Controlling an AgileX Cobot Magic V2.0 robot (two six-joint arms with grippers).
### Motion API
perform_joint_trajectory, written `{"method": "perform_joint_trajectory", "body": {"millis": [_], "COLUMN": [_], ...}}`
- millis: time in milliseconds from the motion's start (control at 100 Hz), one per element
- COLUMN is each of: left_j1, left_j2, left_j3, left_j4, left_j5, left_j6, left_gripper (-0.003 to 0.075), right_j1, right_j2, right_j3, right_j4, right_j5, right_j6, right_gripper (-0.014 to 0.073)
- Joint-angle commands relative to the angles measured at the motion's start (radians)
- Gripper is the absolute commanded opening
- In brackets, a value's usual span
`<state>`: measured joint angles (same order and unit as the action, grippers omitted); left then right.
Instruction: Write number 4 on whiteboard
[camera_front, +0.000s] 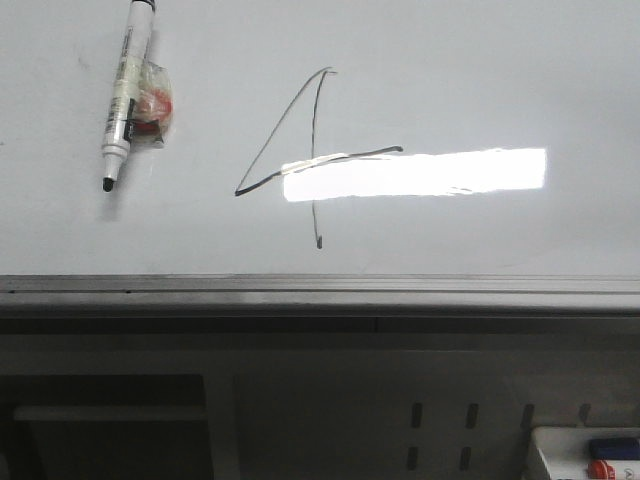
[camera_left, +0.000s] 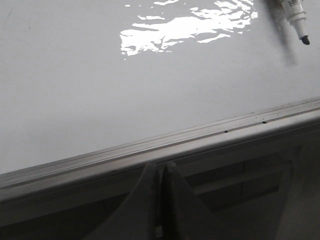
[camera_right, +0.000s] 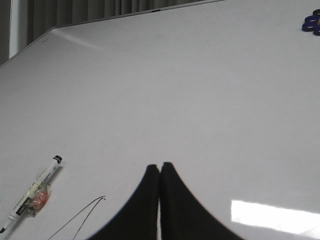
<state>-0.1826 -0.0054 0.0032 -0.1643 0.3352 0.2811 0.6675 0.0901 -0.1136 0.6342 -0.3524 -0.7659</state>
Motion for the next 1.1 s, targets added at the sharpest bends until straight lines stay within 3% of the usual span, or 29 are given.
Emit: {"method": "perform_joint_trajectory", "body": {"millis": [0,340,440,570,720,860,910,960,1090], "left_j1": [0.004,0.004,0.004,0.004,0.004,0.004,0.004,0.004,0.004], "left_j2": [-0.024,-0.024,-0.024,-0.024,-0.024,-0.024,-0.024,-0.024,-0.024], "left_j3": [0.034,0.034,0.034,0.034,0.034,0.034,0.034,0.034,0.034], "left_j4": [-0.018,-0.018,-0.018,-0.018,-0.018,-0.018,-0.018,-0.018,-0.018], "left_j5": [-0.051,-0.051,-0.051,-0.051,-0.051,-0.051,-0.051,-0.051,-0.051], "left_j6": [-0.011,-0.011,-0.011,-0.011,-0.011,-0.011,-0.011,-0.011,-0.011], "left_gripper": [-0.0020,-0.0020,-0.0020,-0.0020,-0.0020,-0.0020,-0.0020,-0.0020,-0.0020], "right_j1": [-0.004,-0.004,-0.006,-0.034,-0.130,-0.296,-0.376,-0.437,-0.606], "right_j2": [0.011,0.011,0.011,0.011,0.011,0.011,0.011,0.011,0.011], "right_j3": [-0.024,-0.021,0.025,0.094,0.142,0.148,0.148,0.148,0.148], "right_j4": [-0.017,-0.015,0.131,0.146,0.038,-0.082,-0.164,-0.269,-0.665], "right_j5": [-0.055,-0.055,-0.120,-0.132,-0.113,-0.103,-0.093,-0.057,0.138], "right_j6": [0.000,0.000,0.000,0.000,0.000,0.000,0.047,0.183,0.707], "right_gripper": [-0.0054,-0.0054,-0.0054,-0.0054,-0.0054,-0.0054,-0.0054,-0.0054,-0.0054]}}
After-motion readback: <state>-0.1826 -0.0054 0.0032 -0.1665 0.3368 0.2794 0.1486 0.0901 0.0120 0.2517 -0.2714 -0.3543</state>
